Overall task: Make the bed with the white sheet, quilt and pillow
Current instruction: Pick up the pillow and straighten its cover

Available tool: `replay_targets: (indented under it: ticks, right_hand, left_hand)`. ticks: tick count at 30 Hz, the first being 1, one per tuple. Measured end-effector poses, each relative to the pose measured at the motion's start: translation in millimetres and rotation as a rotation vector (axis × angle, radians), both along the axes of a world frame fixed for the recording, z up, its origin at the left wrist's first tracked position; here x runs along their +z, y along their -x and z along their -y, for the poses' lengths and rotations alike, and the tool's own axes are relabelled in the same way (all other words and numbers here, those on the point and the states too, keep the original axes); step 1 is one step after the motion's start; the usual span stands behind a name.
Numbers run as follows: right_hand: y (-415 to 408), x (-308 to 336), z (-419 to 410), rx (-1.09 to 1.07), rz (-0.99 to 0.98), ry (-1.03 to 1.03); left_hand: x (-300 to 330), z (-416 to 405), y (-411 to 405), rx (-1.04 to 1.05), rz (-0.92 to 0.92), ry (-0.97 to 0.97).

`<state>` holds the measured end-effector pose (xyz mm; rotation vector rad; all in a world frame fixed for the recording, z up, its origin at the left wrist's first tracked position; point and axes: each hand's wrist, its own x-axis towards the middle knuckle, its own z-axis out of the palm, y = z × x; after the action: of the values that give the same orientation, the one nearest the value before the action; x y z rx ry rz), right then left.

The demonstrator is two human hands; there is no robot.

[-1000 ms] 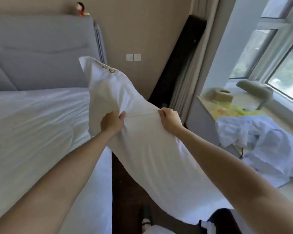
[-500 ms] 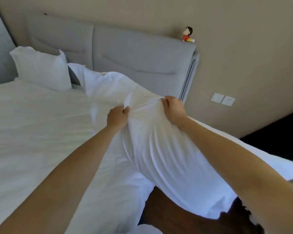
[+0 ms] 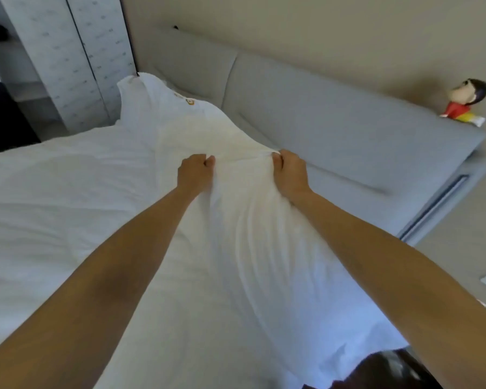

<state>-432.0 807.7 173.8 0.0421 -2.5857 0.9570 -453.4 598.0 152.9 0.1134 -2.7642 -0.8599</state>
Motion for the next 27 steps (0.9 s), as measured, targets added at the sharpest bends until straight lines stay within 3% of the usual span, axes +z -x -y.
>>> replay_targets:
  ticks: [4,7,9,11,14,17,27]
  right_hand:
    - [124,-4,-19,0.073,0.065,0.021]
    - [204,-18,-26,0.105,0.114,0.022]
    - [276,-55,-42,0.074,0.243,0.033]
    - [317,-112,-63,0.059,0.441,-0.092]
    - [336,-211,-78,0.215,0.713,-0.382]
    - [336,-259,-78,0.255,0.704,-0.41]
    - [335,-247,-83,0.175,0.649,-0.318]
  left_hand:
    - [0,-24,106,0.133,0.032,-0.061]
    - [-18,-34,169,0.178,0.127,-0.228]
    - [-52,-51,218,0.123,0.232,-0.33]
    - [-95,-74,235,0.012,0.38,-0.353]
    - [-176,-115,245,-0.048,0.658,-0.37]
    - [-228,-142,247,-0.085,0.725,-0.355]
    - [-208,-136,234,0.061,0.708,-0.398]
